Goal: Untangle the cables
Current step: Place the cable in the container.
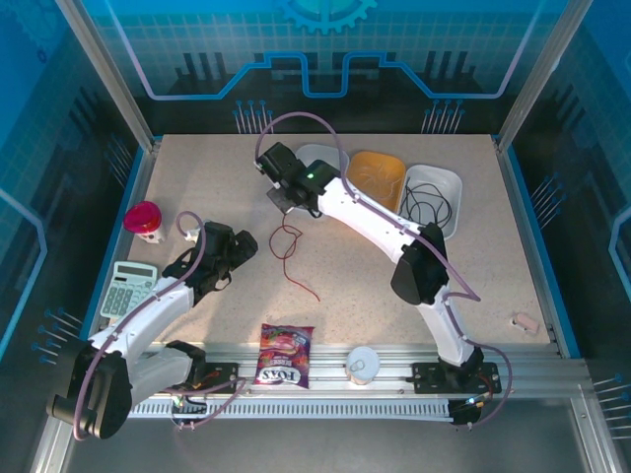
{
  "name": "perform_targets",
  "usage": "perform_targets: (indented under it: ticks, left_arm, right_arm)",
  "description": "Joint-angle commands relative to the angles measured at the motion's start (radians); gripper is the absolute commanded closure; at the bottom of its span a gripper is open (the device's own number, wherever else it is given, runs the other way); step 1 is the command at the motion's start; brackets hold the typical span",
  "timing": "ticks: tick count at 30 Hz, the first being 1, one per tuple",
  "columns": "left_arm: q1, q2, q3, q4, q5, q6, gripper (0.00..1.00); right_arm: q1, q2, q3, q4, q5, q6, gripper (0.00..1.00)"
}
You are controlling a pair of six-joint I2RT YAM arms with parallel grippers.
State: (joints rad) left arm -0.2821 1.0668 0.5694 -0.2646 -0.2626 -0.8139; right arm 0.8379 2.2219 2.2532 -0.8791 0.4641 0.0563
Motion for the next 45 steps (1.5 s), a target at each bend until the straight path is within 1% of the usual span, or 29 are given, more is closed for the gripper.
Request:
perform_targets:
  ticks: [1,9,10,13,22,30,35,41,45]
  left_arm:
    - [0.009,-0.009,-0.006,-0.005,0.016,-0.005,0.01]
    - [0.009,-0.010,0.000,-0.008,0.014,0.001,0.01]
    - [0.009,-0.010,0.000,-0.009,0.015,0.002,0.01]
    - [0.009,-0.013,-0.002,-0.014,0.010,0.006,0.01]
    - [0.009,-0.025,-0.004,-0.025,-0.004,0.019,0.01]
    - [0.009,-0.034,-0.016,-0.023,-0.004,0.017,0.01]
    - [0.009,-0.043,-0.016,-0.031,-0.007,0.022,0.01]
    - [0.009,-0.057,-0.018,-0.039,-0.018,0.027,0.01]
    - [0.009,-0.058,-0.017,-0.041,-0.024,0.028,0.01]
  right_arm:
    - [-0.024,0.035,0.053,-0.054,0.053,-0.028,1.00]
    - [-0.068,0.098,0.111,-0.050,0.054,-0.055,1.00]
    - [-0.072,0.133,0.120,-0.049,0.052,-0.056,1.00]
    - [-0.086,0.165,0.148,-0.051,0.048,-0.056,1.00]
    - [-0.125,0.221,0.167,-0.059,0.070,-0.041,1.00]
    - [-0.132,0.265,0.170,-0.027,0.049,-0.047,1.00]
    - [-0.134,0.320,0.202,-0.014,0.060,-0.046,0.99]
    - [-0.134,0.359,0.212,0.006,0.040,-0.037,0.97]
    - [-0.136,0.366,0.210,0.011,0.014,-0.029,0.93]
